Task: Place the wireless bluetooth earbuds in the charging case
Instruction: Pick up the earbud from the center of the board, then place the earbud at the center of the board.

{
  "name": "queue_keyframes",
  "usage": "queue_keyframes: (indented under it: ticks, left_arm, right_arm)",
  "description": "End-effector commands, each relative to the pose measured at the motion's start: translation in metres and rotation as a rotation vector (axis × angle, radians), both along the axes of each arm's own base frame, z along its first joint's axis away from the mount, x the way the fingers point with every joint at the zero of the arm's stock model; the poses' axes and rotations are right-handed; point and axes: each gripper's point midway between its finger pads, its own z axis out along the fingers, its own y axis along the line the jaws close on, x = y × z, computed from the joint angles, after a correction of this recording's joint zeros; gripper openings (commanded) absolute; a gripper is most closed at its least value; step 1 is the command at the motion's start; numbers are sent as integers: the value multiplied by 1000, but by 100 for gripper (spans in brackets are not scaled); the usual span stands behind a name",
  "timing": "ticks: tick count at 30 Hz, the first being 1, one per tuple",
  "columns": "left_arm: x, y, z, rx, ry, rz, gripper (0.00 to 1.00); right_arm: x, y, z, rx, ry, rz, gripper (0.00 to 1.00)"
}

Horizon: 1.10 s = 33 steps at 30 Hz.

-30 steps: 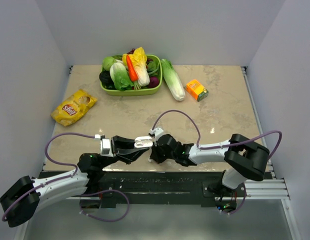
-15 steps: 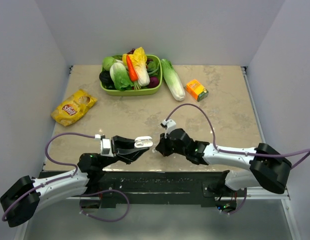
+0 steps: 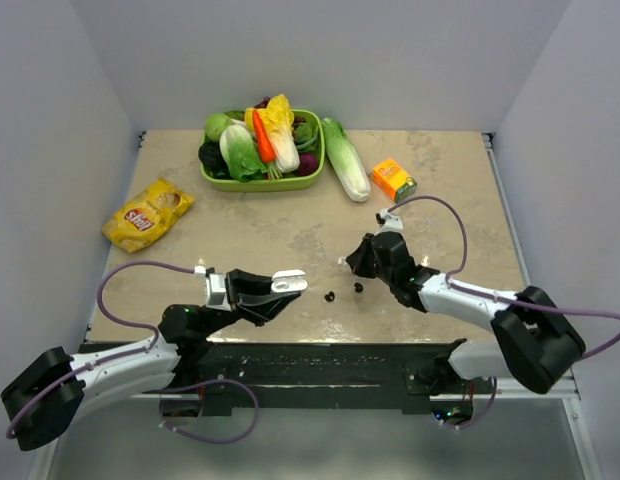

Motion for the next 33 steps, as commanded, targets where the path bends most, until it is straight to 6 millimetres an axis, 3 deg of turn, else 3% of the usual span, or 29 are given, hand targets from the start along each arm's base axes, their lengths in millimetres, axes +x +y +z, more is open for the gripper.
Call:
queue_keyframes:
  ticks: [1,2,10,11,16,19,23,25,27,28,29,31,33]
  left_arm:
    - [-17,27,-3,-104,-70,18,0]
    - [-17,28,-2,-107,-71,21,0]
    - [-17,28,-6,-93,-71,30,0]
    - [-16,28,-6,-92,-70,32,0]
    - [-16,28,-8,-87,-65,30,0]
    - [-17,28,-8,-88,-65,25,0]
    - [-18,27,-7,-92,-67,18,0]
    - [-19,28,-8,-92,-67,16,0]
    - [-18,28,-8,-92,-64,18,0]
    - [-19,28,-9,-89,-62,16,0]
    - [-18,28,-9,-88,-62,17,0]
    - [-18,27,-10,-85,-60,15,0]
    - [-18,26,-11,-82,-59,14,0]
  right_arm:
    - [37,-5,0,66,16,-139,0]
    - [38,-4,-13,52,44,-136,0]
    - [42,2,-36,25,102,-112,0]
    - [42,1,-37,25,105,-114,3]
    - [36,-3,-39,15,115,-114,39]
    - [34,-8,-34,9,107,-126,49]
    - [30,-14,-19,0,71,-119,51]
    - [28,-21,-10,-28,38,-115,50]
    - [26,-28,-13,-80,14,-99,36]
    - [25,-32,-14,-106,13,-94,26]
    - [26,-37,-17,-150,3,-92,9]
    - [27,-42,-22,-190,0,-94,0]
    - [30,-45,-29,-232,0,-95,0]
